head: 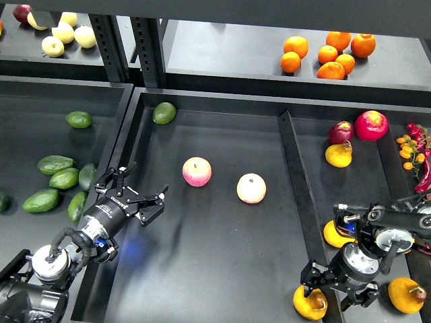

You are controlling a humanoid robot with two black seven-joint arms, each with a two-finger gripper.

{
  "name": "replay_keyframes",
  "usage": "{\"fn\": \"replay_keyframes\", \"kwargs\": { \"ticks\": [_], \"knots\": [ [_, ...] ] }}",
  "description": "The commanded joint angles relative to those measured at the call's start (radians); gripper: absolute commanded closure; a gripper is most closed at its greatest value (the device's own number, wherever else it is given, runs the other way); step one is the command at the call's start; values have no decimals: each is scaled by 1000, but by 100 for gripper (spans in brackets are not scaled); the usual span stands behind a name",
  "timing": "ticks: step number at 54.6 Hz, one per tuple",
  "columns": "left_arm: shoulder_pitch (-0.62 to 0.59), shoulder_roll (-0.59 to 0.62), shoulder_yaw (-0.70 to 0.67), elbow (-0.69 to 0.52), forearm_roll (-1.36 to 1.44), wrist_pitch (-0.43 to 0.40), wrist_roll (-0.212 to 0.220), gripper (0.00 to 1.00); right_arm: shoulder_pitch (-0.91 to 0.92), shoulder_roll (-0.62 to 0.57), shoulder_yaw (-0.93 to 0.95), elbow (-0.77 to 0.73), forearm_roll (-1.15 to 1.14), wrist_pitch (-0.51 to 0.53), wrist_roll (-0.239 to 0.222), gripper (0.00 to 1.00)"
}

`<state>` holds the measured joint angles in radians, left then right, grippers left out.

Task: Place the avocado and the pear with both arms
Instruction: 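Move the right gripper down and grasp the yellow pear nearest the robot, then carry the pear beside the other yellow pears and open the right gripper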

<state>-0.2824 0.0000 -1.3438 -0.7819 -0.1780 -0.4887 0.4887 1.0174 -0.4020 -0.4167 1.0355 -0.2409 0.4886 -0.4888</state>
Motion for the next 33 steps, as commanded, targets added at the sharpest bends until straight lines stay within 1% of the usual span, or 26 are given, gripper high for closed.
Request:
{"fn": "replay_keyframes", "kwargs": {
  "ticks": [1,8,12,23,29,33],
  "knots": [
    [0,0,-1,1,0,0,0,1,-8,2,2,-6,0,0,0,25],
    [0,0,-1,1,0,0,0,1,-16,2,2,-8,0,0,0,35],
    [0,0,0,0,0,0,0,1,-17,2,2,-11,0,0,0,43],
    [2,0,-1,0,0,0,0,1,-23,3,7,-31,5,0,0,56],
    [2,0,-1,-2,0,0,0,1,-25,3,13,-41,11,0,0,66],
    [5,0,-1,-8,0,0,0,1,-26,5,29,-46,17,0,0,68]
  ]
}}
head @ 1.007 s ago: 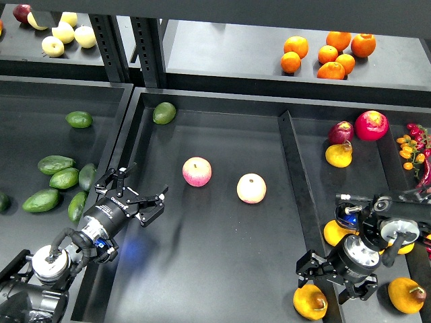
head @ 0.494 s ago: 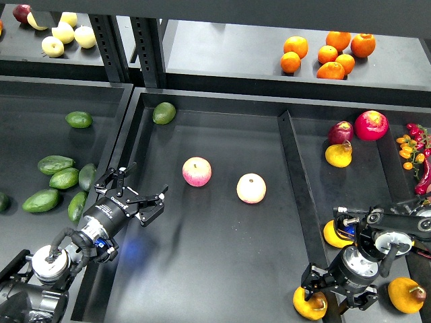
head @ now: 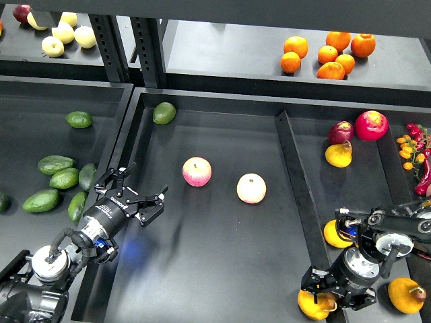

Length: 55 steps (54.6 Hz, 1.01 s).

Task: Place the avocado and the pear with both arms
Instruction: 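Carry the pear beside the other yellow pears and open the right gripper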

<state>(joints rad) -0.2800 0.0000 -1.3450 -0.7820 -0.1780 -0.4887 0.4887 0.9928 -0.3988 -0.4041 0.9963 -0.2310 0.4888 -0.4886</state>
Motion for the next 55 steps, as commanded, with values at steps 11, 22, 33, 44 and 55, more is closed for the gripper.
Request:
{"fn": "replay_keyframes", "kwargs": {
  "ticks": [11,22,33,44,55],
  "knots": [
    [2,0,0,-8,0,0,0,1,0,8,62,-4,35,0,0,70],
    [2,0,0,-8,0,0,0,1,30,8,100,2,88,0,0,70],
    [2,0,0,-8,0,0,0,1,109,-28,123,19,142,0,0,70],
    [4,0,0,-10,0,0,0,1,130,-161,119,41,144,0,0,70],
    [4,0,1,-8,0,0,0,1,119,-295,110,41,142,0,0,70]
  ]
}}
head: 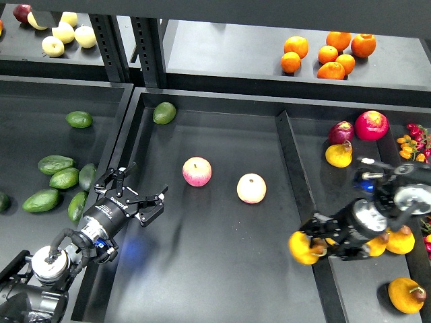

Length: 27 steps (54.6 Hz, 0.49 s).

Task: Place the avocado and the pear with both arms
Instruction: 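Carry the pear beside the other yellow pears and open the right gripper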

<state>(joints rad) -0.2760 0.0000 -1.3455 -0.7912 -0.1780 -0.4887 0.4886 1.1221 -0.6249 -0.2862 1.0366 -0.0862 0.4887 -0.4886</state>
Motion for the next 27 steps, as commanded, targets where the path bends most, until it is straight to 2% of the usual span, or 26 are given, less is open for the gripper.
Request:
{"fn": "replay_keyframes", "kwargs": {
  "ticks": [1,27],
  "knots": [
    [0,0,2,0,0,0,0,1,-12,-78,-8,0,-3,0,0,70],
    [0,0,2,1,0,0,0,1,-108,-131,-11,8,-17,0,0,70]
  ]
}}
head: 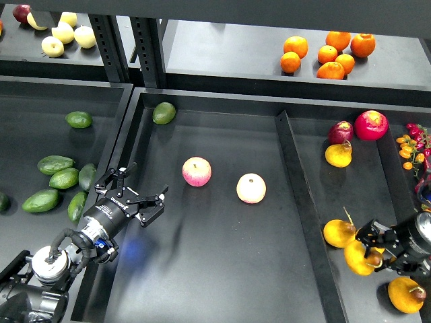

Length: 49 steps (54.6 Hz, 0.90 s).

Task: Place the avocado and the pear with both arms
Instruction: 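Carry the pear beside the other yellow pears and open the right gripper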

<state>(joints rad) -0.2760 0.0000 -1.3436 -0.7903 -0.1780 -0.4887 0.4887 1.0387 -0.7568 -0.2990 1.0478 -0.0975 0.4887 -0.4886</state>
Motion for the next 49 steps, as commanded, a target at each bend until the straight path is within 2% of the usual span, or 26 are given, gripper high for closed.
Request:
{"fn": "replay_keyframes", "kwargs": {
  "ticks": [1,25,49],
  "knots": [
    [0,0,0,0,0,0,0,1,-29,1,1,-5,-5,0,0,69],
    [0,0,1,-1,0,0,0,1,-97,8,3,-35,-30,0,0,68],
    [0,0,3,-1,0,0,0,1,-157,63,17,-130,-60,0,0,61]
  ]
}}
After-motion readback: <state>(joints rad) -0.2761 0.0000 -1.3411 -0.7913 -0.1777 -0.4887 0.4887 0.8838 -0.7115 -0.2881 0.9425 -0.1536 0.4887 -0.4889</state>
